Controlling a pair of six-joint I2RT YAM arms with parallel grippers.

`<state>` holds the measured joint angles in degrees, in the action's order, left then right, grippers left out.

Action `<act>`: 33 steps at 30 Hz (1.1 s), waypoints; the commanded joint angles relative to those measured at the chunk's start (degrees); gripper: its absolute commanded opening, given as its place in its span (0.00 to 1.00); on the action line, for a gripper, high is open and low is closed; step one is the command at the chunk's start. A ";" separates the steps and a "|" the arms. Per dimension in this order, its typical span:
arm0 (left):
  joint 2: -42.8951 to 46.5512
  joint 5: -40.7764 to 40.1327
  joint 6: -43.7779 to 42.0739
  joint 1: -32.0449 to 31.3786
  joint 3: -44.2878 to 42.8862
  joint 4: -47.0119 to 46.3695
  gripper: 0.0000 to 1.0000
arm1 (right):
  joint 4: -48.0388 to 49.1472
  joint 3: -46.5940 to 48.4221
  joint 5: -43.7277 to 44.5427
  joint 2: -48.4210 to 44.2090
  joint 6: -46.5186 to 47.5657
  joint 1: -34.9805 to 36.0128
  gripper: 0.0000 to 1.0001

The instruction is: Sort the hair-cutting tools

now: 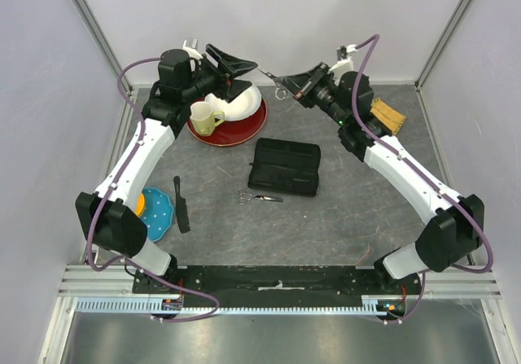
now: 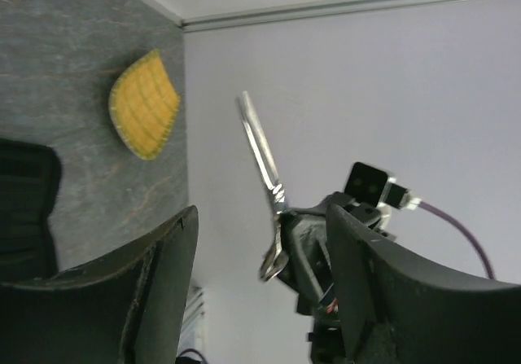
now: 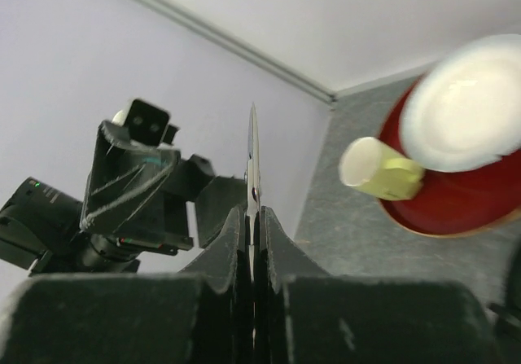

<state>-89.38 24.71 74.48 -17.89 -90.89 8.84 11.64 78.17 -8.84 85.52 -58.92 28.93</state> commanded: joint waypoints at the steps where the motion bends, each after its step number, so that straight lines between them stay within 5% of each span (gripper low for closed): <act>1: 1.84 6.57 -11.53 2.68 5.09 2.86 0.70 | -8.63 -3.02 -3.80 -5.62 5.10 -5.18 0.00; 8: -3.16 13.52 -29.97 0.84 11.43 8.99 0.67 | -19.89 -14.17 -10.31 -15.02 13.55 -8.98 0.00; 17: -10.89 15.37 -42.82 -3.82 19.00 13.83 0.57 | -27.80 -28.40 -15.94 -21.62 18.22 -9.33 0.00; 24: -16.78 15.28 -45.47 -5.49 21.19 18.84 0.47 | -30.27 -34.92 -16.21 -23.02 18.84 -9.42 0.00; 33: -19.51 9.66 -46.88 -6.02 23.21 20.51 0.46 | -31.85 -39.76 -13.66 -22.67 20.51 -9.59 0.00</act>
<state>-108.12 36.88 31.29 -23.31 -68.45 28.23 -20.56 39.99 -23.53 64.07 -39.90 19.64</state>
